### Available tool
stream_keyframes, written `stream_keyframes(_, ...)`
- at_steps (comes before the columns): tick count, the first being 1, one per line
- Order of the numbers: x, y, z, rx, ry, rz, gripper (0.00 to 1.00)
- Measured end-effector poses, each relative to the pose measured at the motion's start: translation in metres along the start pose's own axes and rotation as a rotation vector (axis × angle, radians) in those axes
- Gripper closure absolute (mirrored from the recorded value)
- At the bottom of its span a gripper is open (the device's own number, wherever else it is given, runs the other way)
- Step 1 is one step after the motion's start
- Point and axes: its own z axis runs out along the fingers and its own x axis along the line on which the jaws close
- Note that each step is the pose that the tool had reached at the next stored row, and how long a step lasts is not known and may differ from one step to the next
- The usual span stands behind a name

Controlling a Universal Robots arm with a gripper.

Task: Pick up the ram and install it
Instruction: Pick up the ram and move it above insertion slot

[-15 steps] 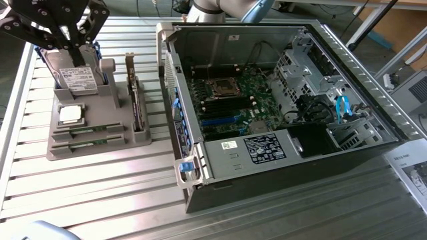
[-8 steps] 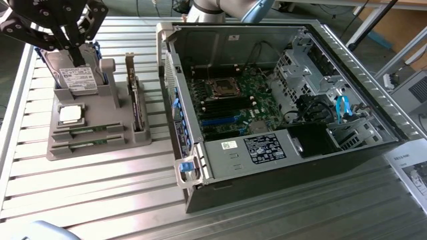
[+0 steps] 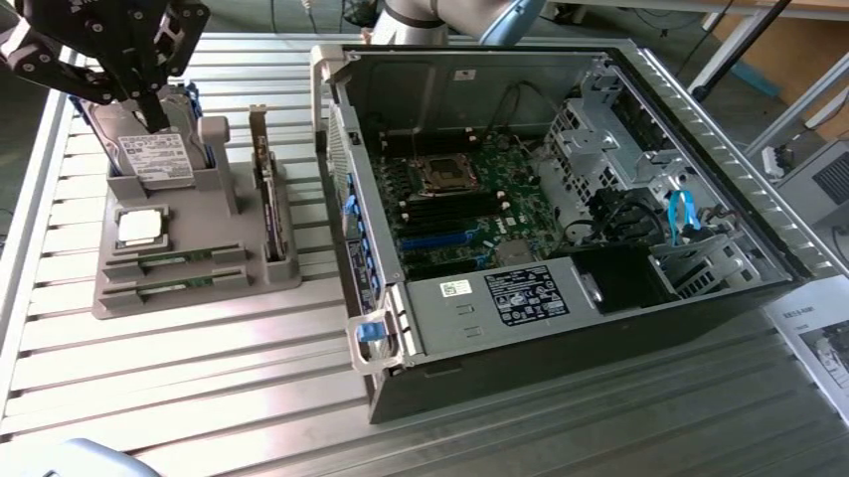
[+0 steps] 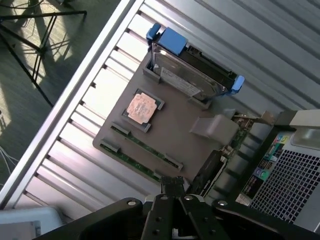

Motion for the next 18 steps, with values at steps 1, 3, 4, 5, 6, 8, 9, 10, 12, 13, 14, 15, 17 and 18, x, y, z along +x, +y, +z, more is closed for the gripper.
stream_keyframes(1,0.0000,0.0000,0.0000,-0.0004,0.0006,-0.017,0.90)
stream_keyframes(3,0.0000,0.0000,0.0000,-0.0012,0.0018,-0.050,0.90)
stream_keyframes(4,0.0000,0.0000,0.0000,-0.0016,0.0023,-0.065,0.90)
stream_keyframes(5,0.0000,0.0000,0.0000,-0.0020,0.0029,-0.081,0.90)
stream_keyframes(6,0.0000,0.0000,0.0000,-0.0025,0.0034,-0.098,0.90)
stream_keyframes(8,0.0000,0.0000,0.0000,-0.0033,0.0046,-0.130,0.90)
stream_keyframes(9,0.0000,0.0000,0.0000,-0.0036,0.0052,-0.144,0.90)
stream_keyframes(10,0.0000,0.0000,0.0000,-0.0040,0.0058,-0.160,0.90)
stream_keyframes(12,0.0000,0.0000,0.0000,-0.0048,0.0069,-0.193,0.90)
stream_keyframes(13,0.0000,0.0000,0.0000,-0.0053,0.0075,-0.210,0.90)
stream_keyframes(14,0.0000,0.0000,0.0000,-0.0060,0.0086,-0.238,0.90)
stream_keyframes(15,0.0000,0.0000,0.0000,-0.0063,0.0090,-0.253,0.90)
stream_keyframes(17,0.0000,0.0000,0.0000,-0.0071,0.0103,-0.286,0.90)
stream_keyframes(18,0.0000,0.0000,0.0000,-0.0076,0.0109,-0.301,0.90)
